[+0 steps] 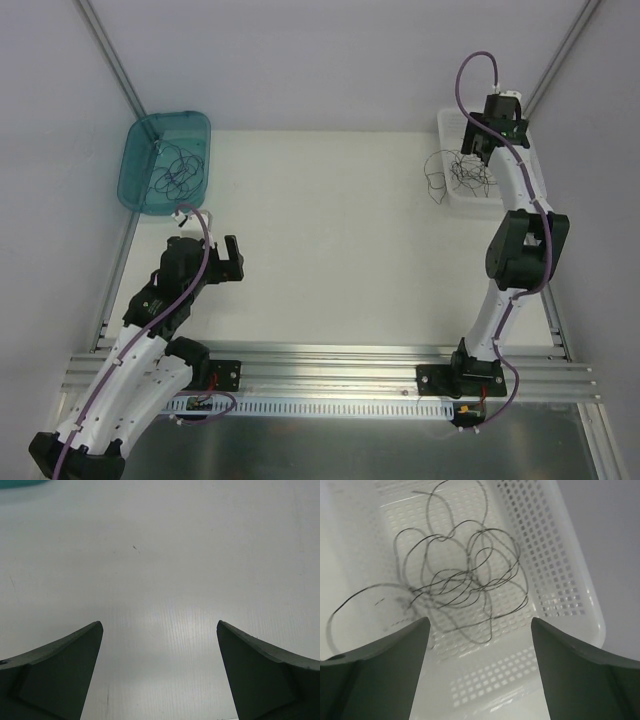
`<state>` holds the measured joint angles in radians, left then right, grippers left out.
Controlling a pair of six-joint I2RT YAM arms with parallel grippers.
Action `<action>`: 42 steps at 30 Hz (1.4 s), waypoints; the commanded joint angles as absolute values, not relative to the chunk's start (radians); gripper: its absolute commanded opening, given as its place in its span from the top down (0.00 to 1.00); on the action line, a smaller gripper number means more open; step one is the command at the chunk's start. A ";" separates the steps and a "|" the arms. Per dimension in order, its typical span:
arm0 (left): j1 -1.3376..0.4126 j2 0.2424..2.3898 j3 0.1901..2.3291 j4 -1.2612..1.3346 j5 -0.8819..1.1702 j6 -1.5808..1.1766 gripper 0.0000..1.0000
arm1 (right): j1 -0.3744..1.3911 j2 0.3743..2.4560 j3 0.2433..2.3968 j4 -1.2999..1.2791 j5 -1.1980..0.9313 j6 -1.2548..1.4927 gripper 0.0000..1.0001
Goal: Untangle the cables
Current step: Place the cable in the bin.
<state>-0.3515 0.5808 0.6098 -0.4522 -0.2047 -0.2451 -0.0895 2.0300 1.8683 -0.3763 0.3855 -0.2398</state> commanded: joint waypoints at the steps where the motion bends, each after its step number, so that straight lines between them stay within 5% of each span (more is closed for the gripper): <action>1: -0.344 0.565 0.606 -0.426 -0.176 -0.232 0.01 | -0.008 1.830 1.833 -0.409 0.319 -0.219 0.14; 11: -0.344 0.540 0.600 -0.425 -0.163 -0.235 0.01 | 0.130 1.877 1.669 -0.427 0.135 -0.047 0.25; 24: -0.337 0.549 0.603 -0.422 -0.144 -0.233 0.01 | 0.152 2.189 1.882 -0.617 0.124 -0.150 0.35; 27: -0.337 0.551 0.601 -0.423 -0.143 -0.233 0.01 | 0.152 2.194 1.867 -0.598 0.130 -0.150 0.53; 28: -0.336 0.552 0.603 -0.423 -0.144 -0.232 0.01 | 0.153 2.183 1.859 -0.589 0.126 -0.152 0.72; 31: -0.336 0.557 0.603 -0.422 -0.144 -0.232 0.01 | 0.158 2.116 1.824 -0.551 0.104 -0.175 0.99; 42: -0.334 0.560 0.600 -0.422 -0.146 -0.233 0.01 | 0.134 1.804 1.968 -0.546 0.147 -0.242 0.99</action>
<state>-0.3447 0.5625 0.6064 -0.4484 -0.1570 -0.2447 0.1509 1.9774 1.9018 -0.6052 0.1013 -0.2100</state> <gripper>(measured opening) 0.991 0.019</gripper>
